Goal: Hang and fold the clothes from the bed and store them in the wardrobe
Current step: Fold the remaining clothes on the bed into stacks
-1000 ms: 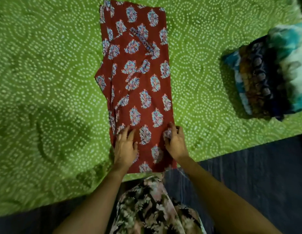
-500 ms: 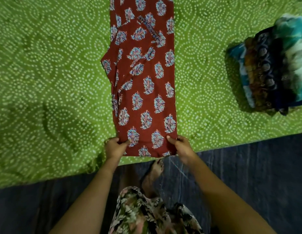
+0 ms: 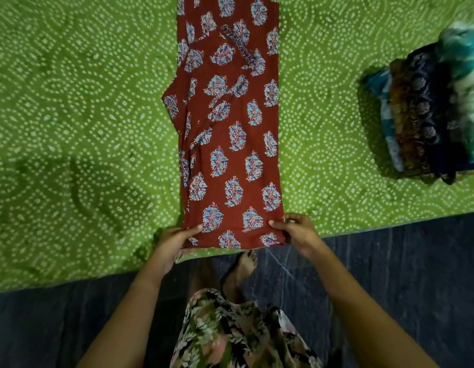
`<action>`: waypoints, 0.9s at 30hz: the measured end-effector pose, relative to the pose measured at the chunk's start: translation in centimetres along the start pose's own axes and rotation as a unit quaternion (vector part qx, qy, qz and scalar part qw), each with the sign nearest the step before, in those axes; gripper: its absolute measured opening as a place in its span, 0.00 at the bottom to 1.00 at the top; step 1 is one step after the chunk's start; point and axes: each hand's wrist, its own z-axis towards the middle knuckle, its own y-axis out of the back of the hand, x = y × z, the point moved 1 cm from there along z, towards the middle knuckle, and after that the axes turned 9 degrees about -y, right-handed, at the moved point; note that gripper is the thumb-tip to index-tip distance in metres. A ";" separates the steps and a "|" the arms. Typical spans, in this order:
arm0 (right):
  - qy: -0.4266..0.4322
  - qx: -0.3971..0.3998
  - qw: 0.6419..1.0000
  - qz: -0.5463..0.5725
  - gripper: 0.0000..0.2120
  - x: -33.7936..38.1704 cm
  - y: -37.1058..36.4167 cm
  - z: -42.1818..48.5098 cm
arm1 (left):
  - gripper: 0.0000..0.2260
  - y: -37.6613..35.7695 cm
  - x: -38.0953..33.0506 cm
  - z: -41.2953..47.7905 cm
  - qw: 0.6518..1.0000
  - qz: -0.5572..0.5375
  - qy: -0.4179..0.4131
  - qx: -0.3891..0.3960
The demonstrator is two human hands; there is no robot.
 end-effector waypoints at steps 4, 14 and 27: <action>0.030 0.050 0.988 0.144 0.11 5.0 -0.3 -1.2 | 0.10 0.3 -4.7 0.0 0.985 -0.166 -0.009 0.048; 0.315 -0.169 0.920 -0.162 0.07 14.4 -6.2 2.9 | 0.07 -4.8 -16.2 6.2 0.953 0.043 -0.301 0.000; 0.310 -0.158 0.556 -0.755 0.36 10.1 -7.8 5.9 | 0.45 -3.8 -11.1 9.9 0.617 0.697 -0.363 0.046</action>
